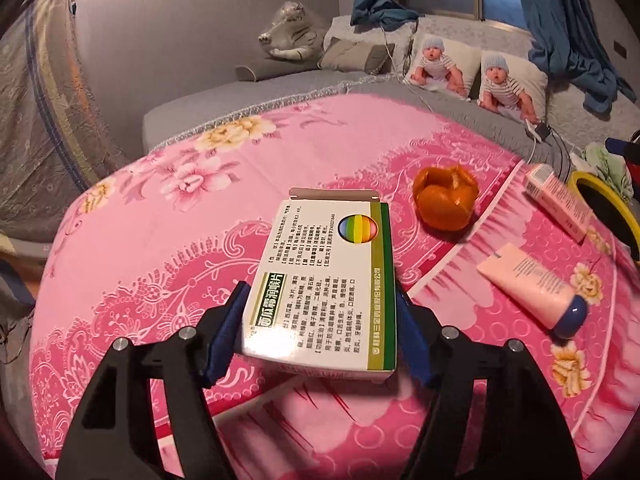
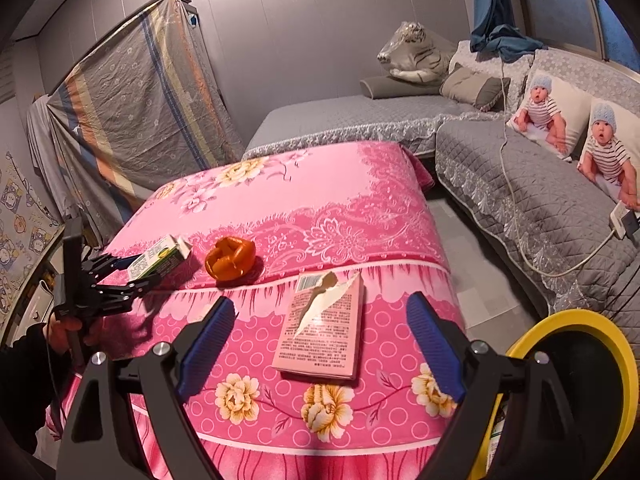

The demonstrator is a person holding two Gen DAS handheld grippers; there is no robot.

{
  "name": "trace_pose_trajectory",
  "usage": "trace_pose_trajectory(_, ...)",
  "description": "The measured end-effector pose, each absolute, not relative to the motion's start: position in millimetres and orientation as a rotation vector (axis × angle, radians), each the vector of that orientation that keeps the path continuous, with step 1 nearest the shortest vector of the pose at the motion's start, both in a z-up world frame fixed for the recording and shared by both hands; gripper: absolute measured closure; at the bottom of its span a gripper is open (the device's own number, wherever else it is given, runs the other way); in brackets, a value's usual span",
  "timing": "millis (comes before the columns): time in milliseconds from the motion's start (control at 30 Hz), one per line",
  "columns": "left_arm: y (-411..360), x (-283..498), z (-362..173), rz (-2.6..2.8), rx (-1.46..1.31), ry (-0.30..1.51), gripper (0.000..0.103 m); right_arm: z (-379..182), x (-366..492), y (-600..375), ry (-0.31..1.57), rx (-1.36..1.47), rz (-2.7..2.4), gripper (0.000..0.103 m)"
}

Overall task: Collect trash
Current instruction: 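Grasp the white medicine box with the left tool while the right tool grasps the pink box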

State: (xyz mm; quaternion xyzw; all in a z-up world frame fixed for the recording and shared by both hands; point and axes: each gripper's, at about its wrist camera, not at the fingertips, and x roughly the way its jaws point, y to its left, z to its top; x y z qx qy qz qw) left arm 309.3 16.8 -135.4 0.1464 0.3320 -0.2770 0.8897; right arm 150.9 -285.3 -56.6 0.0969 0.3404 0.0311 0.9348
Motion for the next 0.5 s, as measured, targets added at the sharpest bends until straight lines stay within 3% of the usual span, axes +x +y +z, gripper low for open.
trace_pose_trajectory(500, 37.4, 222.7, -69.1, -0.514, 0.142, 0.554, 0.038, -112.1, 200.4, -249.1, 0.885, 0.127, 0.017, 0.015)
